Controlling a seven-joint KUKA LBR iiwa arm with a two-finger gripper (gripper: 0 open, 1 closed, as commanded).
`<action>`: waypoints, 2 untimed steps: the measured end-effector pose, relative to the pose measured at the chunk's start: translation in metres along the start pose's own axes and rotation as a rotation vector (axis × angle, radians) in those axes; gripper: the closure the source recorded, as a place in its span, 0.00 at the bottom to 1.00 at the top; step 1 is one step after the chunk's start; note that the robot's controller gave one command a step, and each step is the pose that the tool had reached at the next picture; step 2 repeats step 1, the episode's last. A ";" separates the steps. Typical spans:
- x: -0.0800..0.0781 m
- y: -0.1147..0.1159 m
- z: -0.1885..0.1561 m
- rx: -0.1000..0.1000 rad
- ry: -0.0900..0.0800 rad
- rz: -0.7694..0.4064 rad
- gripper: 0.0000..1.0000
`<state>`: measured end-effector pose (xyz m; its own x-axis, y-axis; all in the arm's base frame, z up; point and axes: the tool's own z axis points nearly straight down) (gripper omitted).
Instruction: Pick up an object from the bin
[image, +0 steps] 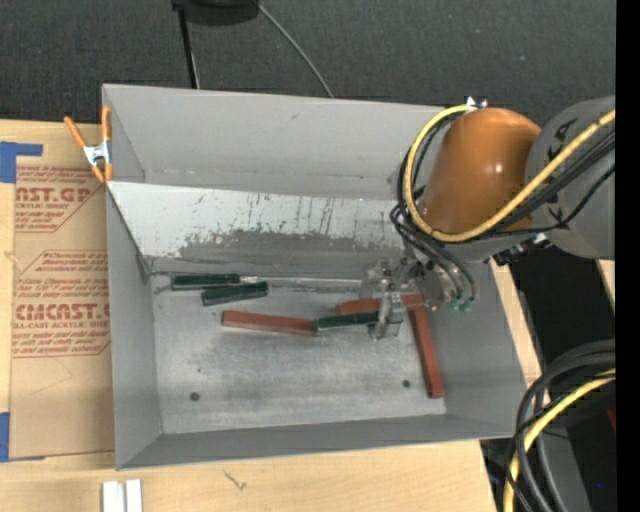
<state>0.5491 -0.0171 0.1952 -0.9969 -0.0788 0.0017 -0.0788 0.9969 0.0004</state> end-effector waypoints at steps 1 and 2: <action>-0.033 0.006 -0.044 0.000 -0.004 -0.017 1.00; -0.033 0.006 -0.044 0.000 -0.004 -0.017 1.00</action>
Offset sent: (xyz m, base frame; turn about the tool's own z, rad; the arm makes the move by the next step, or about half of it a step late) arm 0.0000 0.0000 0.0000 0.0000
